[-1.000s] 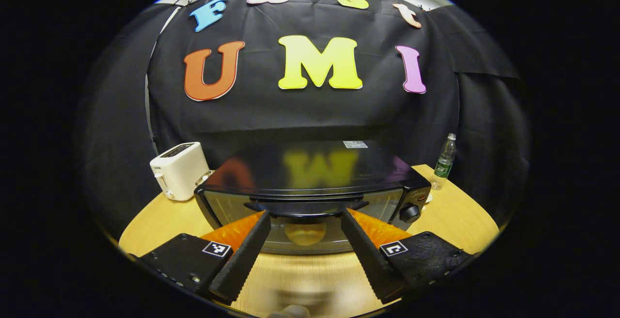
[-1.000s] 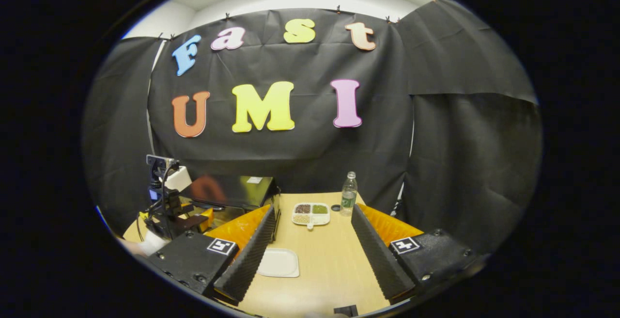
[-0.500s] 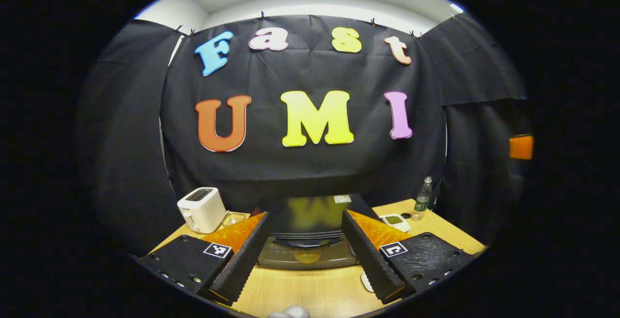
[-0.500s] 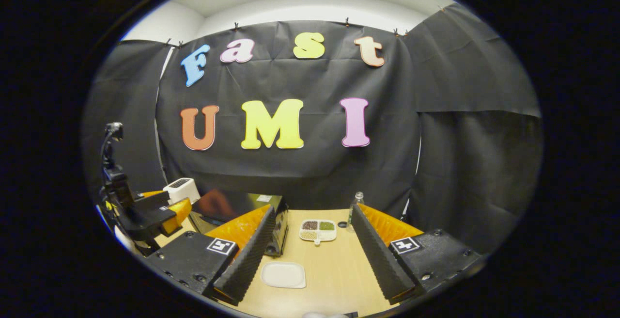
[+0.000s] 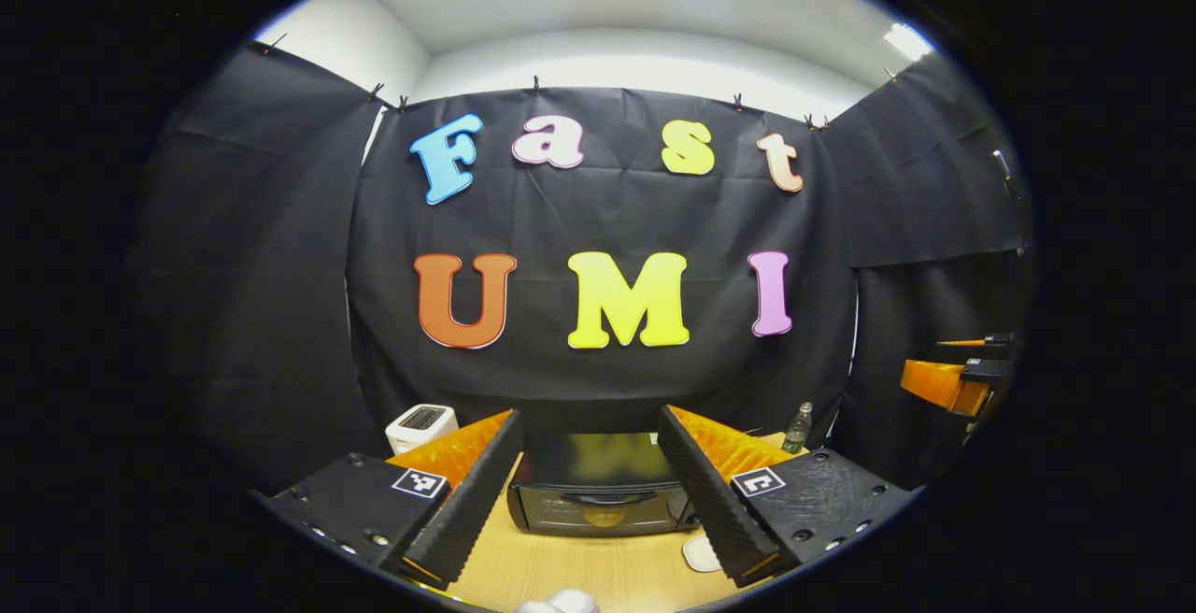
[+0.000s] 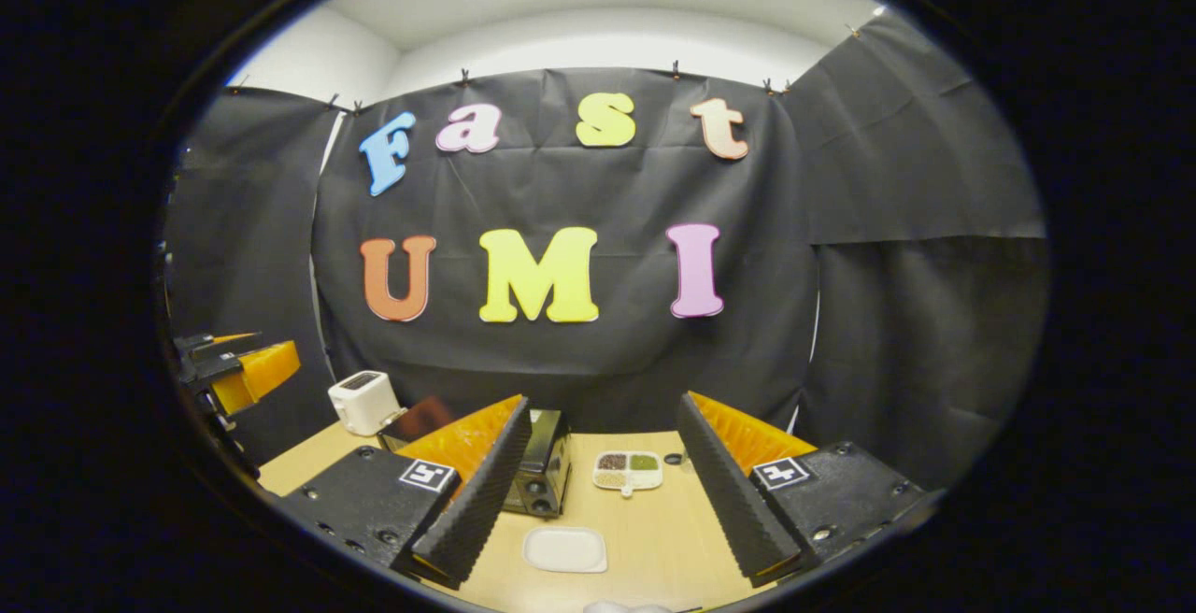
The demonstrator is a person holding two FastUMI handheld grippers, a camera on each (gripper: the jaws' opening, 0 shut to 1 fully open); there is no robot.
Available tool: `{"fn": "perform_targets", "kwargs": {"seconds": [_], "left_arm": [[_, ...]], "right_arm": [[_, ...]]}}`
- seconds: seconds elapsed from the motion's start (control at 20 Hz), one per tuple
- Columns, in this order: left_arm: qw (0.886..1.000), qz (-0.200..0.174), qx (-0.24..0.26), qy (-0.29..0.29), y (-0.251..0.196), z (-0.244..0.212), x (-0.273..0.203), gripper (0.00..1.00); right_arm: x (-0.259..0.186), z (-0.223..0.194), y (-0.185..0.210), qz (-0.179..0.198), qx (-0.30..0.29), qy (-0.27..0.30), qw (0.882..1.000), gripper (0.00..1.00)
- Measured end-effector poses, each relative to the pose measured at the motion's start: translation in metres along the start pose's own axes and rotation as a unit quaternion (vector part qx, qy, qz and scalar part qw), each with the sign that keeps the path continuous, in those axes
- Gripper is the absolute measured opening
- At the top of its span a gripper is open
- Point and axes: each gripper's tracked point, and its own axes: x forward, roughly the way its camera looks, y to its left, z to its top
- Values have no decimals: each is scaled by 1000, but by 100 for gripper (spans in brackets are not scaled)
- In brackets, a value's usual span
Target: Open the electric oven with the left hand, put the food in, and close the electric oven.
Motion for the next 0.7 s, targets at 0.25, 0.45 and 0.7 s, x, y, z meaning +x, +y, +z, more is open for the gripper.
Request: {"fn": "perform_targets", "kwargs": {"seconds": [0.25, 0.45, 0.7], "left_arm": [[1000, 2, -4, -14, 8, 16, -12, 95], [1000, 1, -6, -18, 8, 22, -12, 95], [1000, -2, -9, -17, 10, 22, -12, 95]], "right_arm": [[-4, 8, 4, -5, -1, -9, 1000, 96], [-5, 13, 4, -10, 5, -10, 1000, 100], [-6, 19, -1, -17, 0, -16, 1000, 100]]}}
